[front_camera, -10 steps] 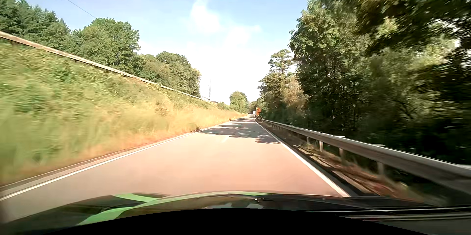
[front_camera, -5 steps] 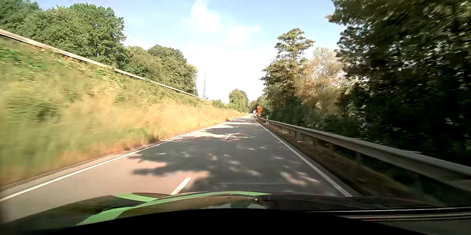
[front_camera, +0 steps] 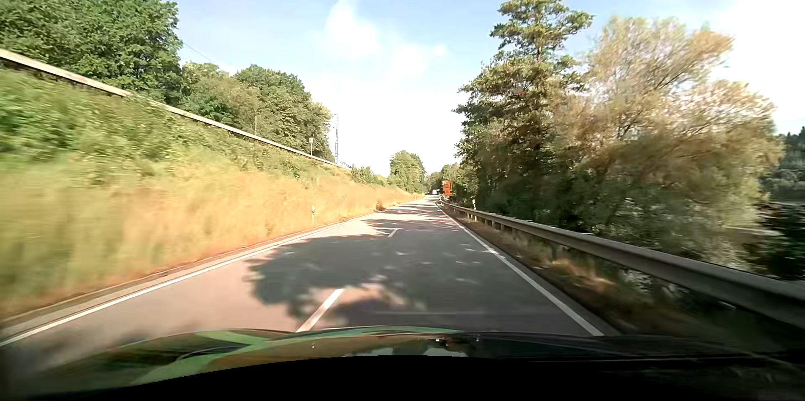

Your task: Follow the waypoints while adhering to traffic rules and regulations

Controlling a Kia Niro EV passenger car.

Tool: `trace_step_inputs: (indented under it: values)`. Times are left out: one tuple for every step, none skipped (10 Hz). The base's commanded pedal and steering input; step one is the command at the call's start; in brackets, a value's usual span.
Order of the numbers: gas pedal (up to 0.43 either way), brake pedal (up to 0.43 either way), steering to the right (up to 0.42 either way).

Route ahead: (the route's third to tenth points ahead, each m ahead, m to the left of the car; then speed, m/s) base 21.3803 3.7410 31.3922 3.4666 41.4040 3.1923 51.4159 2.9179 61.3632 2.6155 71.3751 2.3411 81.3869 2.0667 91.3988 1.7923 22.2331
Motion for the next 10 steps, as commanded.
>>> trace_step_inputs:
  values:
    - [0.209, 0.0, -0.002]
    - [0.209, 0.0, 0.0]
    - [0.209, 0.0, 0.001]
    - [0.22, 0.0, 0.001]
    - [0.22, 0.0, 0.001]
    - [0.22, 0.0, 0.001]
    - [0.22, 0.0, 0.001]
    - [0.22, 0.0, 0.001]
    - [0.209, 0.0, 0.001]
    - [0.209, 0.0, 0.001]
